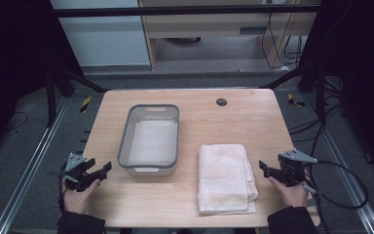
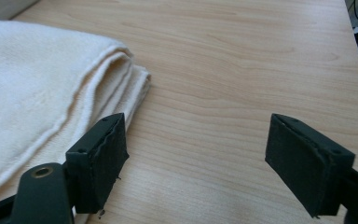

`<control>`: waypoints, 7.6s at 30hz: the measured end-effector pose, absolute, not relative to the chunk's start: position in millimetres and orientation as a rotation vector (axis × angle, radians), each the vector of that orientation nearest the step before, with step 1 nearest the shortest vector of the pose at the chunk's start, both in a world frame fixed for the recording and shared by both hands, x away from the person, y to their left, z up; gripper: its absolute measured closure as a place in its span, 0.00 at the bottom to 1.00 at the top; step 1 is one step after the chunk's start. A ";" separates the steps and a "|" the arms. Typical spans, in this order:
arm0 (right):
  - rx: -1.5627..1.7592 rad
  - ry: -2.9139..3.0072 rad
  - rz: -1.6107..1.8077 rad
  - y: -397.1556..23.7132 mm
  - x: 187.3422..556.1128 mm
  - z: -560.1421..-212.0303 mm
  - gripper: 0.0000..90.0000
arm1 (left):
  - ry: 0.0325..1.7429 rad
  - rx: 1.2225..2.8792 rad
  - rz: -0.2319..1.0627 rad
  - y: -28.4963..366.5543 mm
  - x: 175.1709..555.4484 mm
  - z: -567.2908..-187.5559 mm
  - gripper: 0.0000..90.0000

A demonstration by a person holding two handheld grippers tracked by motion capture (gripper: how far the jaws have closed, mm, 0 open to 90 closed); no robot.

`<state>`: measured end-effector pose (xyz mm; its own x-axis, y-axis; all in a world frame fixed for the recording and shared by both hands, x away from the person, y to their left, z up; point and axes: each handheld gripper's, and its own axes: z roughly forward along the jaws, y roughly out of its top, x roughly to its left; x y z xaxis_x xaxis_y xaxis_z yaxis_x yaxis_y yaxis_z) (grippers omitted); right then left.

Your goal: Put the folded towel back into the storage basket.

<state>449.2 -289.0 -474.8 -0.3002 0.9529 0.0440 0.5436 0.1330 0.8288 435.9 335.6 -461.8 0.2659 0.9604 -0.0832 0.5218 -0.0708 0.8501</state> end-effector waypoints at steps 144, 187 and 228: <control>1.333 2.083 1.222 -240.1 475.6 -435.8 0.24 | 0.844 1.981 0.417 102.8 415.6 -435.5 0.42; 1.397 2.190 1.064 -228.6 488.8 -474.8 0.27 | 0.829 2.135 0.355 52.8 418.8 -483.5 0.36; 1.628 2.297 1.170 -227.6 499.1 -494.0 0.52 | 0.885 2.141 0.119 49.7 435.8 -499.5 0.54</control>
<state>499.1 -227.6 -494.0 -0.4265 0.8384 0.3393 0.7675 0.1370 0.6262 435.8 49.7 -499.5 0.7508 0.6296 -0.1998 0.5545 -0.4363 0.7087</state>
